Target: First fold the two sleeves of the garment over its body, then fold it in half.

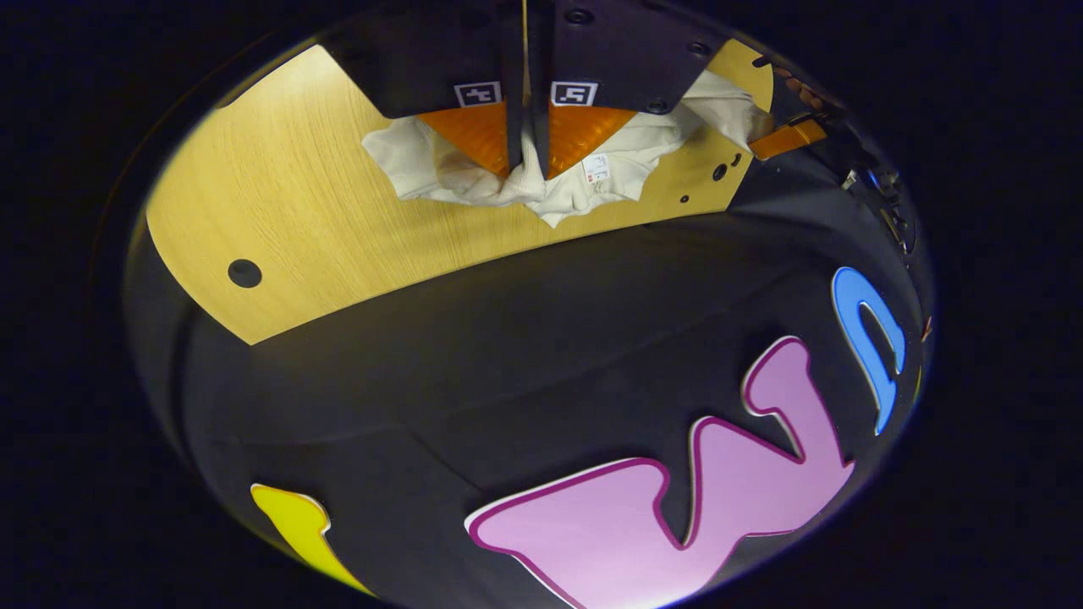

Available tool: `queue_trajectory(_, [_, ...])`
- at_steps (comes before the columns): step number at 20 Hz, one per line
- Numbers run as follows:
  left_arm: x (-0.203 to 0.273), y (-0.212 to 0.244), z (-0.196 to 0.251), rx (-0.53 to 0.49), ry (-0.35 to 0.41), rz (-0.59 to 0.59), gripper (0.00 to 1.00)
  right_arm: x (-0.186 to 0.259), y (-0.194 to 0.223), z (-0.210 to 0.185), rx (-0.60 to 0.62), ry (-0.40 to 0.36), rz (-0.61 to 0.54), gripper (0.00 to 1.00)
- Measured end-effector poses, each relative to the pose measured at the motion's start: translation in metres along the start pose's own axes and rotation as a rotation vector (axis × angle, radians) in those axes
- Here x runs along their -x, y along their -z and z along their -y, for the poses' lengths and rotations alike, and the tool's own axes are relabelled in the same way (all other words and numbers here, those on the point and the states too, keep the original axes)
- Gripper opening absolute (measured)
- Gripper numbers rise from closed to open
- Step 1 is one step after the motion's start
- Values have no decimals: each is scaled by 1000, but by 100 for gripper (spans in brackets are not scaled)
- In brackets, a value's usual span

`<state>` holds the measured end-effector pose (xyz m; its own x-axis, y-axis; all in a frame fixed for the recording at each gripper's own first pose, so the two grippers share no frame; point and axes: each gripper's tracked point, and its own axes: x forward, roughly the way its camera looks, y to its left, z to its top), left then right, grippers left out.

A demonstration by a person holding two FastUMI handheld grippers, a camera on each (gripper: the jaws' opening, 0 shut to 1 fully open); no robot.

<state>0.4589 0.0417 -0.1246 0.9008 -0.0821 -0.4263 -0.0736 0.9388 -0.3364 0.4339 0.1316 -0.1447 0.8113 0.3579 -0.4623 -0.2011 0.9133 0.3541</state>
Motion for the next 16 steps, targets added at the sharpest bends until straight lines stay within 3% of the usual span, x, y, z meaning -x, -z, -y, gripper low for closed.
queue_trajectory(3, [-45,-7,-12,26,-10,-1,6,-35,-2,9,34,38,-2,6])
queue_trajectory(7, [-90,0,-38,58,-54,-36,5,-61,24,26,-24,100,-25,6])
queue_trajectory(9, [-101,4,-44,12,-73,-49,5,-66,31,35,-31,119,-37,12])
queue_trajectory(10, [-102,6,-46,-23,-82,-53,6,-68,33,39,-16,126,-33,22])
queue_trajectory(11, [-99,5,-47,-53,-91,-52,8,-66,30,42,1,128,-27,10])
queue_trajectory(12, [-97,-2,-49,-83,-112,-24,25,-61,27,43,19,130,-21,34])
queue_trajectory(13, [-87,-10,-45,-109,-118,8,42,-57,24,44,36,129,-17,29])
queue_trajectory(15, [-71,-30,-34,-120,-101,63,75,-42,21,38,51,115,4,86])
queue_trajectory(16, [-63,-34,-31,-122,-91,75,90,-31,19,35,57,113,13,93])
